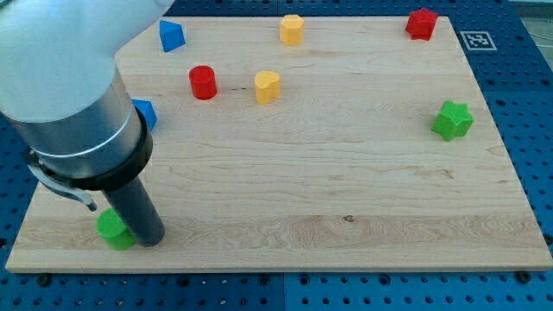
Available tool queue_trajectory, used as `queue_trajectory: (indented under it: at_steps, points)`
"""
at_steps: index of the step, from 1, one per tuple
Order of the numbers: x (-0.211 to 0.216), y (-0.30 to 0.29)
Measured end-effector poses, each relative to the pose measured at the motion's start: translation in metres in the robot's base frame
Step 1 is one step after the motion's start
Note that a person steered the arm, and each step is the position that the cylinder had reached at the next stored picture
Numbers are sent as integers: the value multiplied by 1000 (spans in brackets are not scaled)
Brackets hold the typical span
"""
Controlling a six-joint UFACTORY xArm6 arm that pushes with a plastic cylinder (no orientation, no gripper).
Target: Slide the yellow heart towards the bottom center of the board
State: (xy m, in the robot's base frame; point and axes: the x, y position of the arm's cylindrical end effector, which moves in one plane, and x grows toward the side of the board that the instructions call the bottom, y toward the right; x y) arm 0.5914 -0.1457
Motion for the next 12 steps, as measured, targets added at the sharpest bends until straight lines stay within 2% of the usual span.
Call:
queue_trajectory:
  at_steps: [3,5,8,12]
  points:
    - [-26,54]
    - [-77,93]
    - [-106,114]
    - [-208,182]
